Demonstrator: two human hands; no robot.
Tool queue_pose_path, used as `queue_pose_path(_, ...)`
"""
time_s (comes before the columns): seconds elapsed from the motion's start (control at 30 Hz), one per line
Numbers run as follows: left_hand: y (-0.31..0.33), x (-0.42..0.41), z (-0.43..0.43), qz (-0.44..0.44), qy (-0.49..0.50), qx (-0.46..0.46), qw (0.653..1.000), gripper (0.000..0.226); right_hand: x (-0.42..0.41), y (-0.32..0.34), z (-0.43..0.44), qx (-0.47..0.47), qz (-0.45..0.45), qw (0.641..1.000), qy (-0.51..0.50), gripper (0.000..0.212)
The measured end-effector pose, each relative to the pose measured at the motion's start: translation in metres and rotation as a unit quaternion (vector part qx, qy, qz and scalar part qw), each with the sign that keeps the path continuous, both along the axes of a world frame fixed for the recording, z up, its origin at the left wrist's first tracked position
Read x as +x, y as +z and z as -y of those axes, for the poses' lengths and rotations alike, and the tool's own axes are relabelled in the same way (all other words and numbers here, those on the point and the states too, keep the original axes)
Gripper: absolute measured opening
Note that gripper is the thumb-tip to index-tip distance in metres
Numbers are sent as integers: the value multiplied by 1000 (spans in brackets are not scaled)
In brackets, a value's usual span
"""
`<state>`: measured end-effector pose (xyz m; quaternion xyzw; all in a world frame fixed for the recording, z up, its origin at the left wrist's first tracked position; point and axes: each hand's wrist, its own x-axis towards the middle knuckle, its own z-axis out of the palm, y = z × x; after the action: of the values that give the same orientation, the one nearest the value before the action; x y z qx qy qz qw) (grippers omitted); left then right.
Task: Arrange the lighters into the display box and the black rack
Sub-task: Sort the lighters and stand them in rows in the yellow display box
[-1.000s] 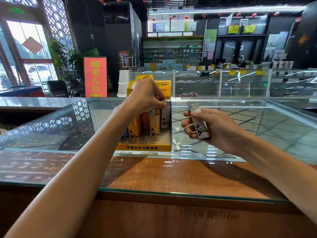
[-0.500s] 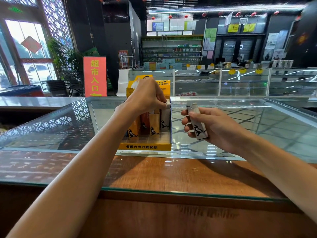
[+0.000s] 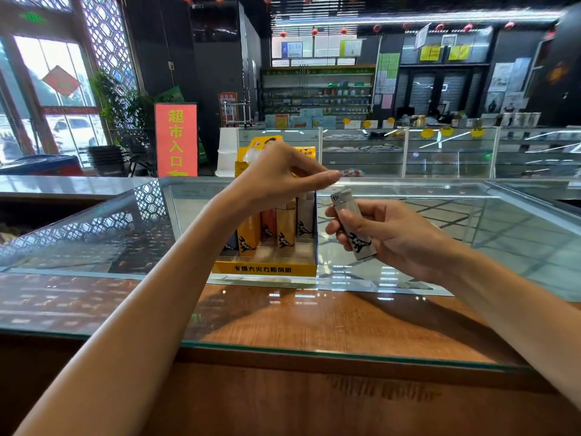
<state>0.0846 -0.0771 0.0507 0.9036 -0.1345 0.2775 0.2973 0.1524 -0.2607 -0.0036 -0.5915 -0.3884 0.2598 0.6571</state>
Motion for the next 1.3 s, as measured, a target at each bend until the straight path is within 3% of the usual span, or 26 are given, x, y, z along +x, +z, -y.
queue_pose_path(0.27, 1, -8, 10, -14, -68, -19, 997, 24, -3, 1, -1, -16, 51, 998, -39, 30)
queue_pose_path(0.47, 16, -13, -13, 24, -14, -48, 998, 23, 0, -1, -2, -44, 85, 989, -115, 23)
queue_pose_path(0.8, 10, 4, -7, 15, 99, 80, 992, 19, 4, 3, 8, -101, 195, 956, -196, 18)
queue_pose_path(0.87, 5, 7, -7, 4, 113, 101, 988, 20, 11, 6, 18, -137, 241, 929, -244, 15)
queue_pose_path(1.0, 1, 11, -9, -13, 118, 96, 988, 21, 38, 8, 56, -269, 337, 821, -373, 18)
queue_pose_path(1.1, 0, 16, -9, -18, 132, 119, 984, 21, 51, 8, 82, -382, 331, 752, -424, 53)
queue_pose_path(1.17, 0, 20, -7, -12, 141, 137, 980, 19, 51, 7, 84, -435, 309, 735, -419, 65)
queue_pose_path(1.3, 0, 19, -3, -2, 149, 158, 976, 20, 48, 5, 63, -501, 290, 734, -355, 94)
